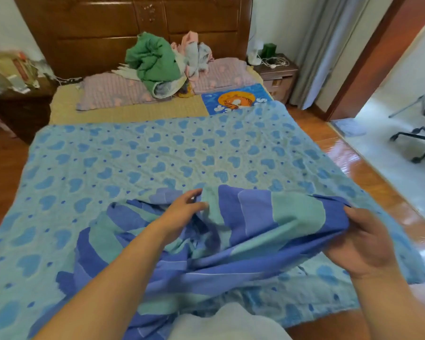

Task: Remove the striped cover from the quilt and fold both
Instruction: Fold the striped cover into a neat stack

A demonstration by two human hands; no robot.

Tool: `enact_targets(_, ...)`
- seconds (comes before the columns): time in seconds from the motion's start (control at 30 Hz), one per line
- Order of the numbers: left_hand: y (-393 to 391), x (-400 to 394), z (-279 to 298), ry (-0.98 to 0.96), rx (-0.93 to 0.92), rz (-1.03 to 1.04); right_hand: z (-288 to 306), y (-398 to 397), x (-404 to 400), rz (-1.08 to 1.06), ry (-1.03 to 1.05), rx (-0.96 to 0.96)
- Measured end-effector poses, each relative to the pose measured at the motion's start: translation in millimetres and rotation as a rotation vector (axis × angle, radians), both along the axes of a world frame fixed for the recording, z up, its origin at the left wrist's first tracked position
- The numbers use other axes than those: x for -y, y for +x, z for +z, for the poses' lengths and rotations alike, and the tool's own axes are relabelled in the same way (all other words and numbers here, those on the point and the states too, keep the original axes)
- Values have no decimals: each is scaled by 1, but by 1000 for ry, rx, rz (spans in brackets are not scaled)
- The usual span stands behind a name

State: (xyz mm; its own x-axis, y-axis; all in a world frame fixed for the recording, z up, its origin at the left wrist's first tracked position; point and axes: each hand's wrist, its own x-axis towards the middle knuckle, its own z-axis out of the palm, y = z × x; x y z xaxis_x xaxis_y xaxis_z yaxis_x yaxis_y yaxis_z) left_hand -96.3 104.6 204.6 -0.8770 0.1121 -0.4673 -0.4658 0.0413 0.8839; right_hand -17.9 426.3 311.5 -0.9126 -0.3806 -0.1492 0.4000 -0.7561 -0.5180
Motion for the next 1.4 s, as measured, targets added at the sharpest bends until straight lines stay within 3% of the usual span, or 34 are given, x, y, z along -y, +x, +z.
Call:
enact_targets(0.13, 5, -14, -14, 139, 80, 164, -2, -13, -17, 61, -15, 3)
enact_targets(0.23, 2, -10, 11, 216, 14, 486, -16, -31, -36, 60, 38, 60)
enact_targets(0.27, 0, -7, 27, 210, -58, 548, -28, -39, -35, 50, 171, 76)
enact_targets(0.3, 0, -3, 49, 167, -182, 534, -35, -49, -37, 18, 482, 140)
enact_targets(0.33, 0, -1, 77, 110, -357, 426, -45, -55, -39, 15, 945, 122)
enact_targets(0.37, 3, -4, 112, 51, -549, 228, -48, -54, -41, 108, 1416, 43)
enact_targets(0.4, 7, -10, 149, -9, -711, -17, -40, -55, -37, 225, 1734, -13)
enact_targets(0.43, 11, -20, 186, -62, -831, -257, -28, -65, -28, 177, 1728, -101)
enact_targets(0.5, 14, -42, 246, -161, -981, -576, 26, -82, 0, 62, 1181, -402)
enact_targets(0.57, 14, -59, 287, -293, -1034, -628, 87, -88, 34, 162, 771, -717)
enact_targets(0.63, 10, -65, 307, -411, -1044, -526, 128, -90, 59, 243, 600, -868)
enact_targets(0.77, 9, -56, 299, -493, -1032, -296, 141, -96, 70, -57, 839, -818)
enact_targets(0.87, 10, -48, 274, -335, -929, -209, 135, -89, 74, -141, 826, -826)
enact_targets(0.97, 10, -35, 241, -200, -772, -271, 138, -88, 69, -347, 947, -912)
enact_targets(1.07, 10, -15, 206, -163, -633, -372, 150, -90, 60, -549, 919, -882)
enact_targets(1.17, 10, -6, 171, -268, -569, -497, 161, -91, 49, -622, 824, -815)
enact_targets(1.27, 6, -7, 135, -391, -576, -448, 166, -93, 41, -708, 845, -801)
enact_targets(1.4, 6, -15, 83, -413, -520, -410, 172, -92, 33, -794, 835, -787)
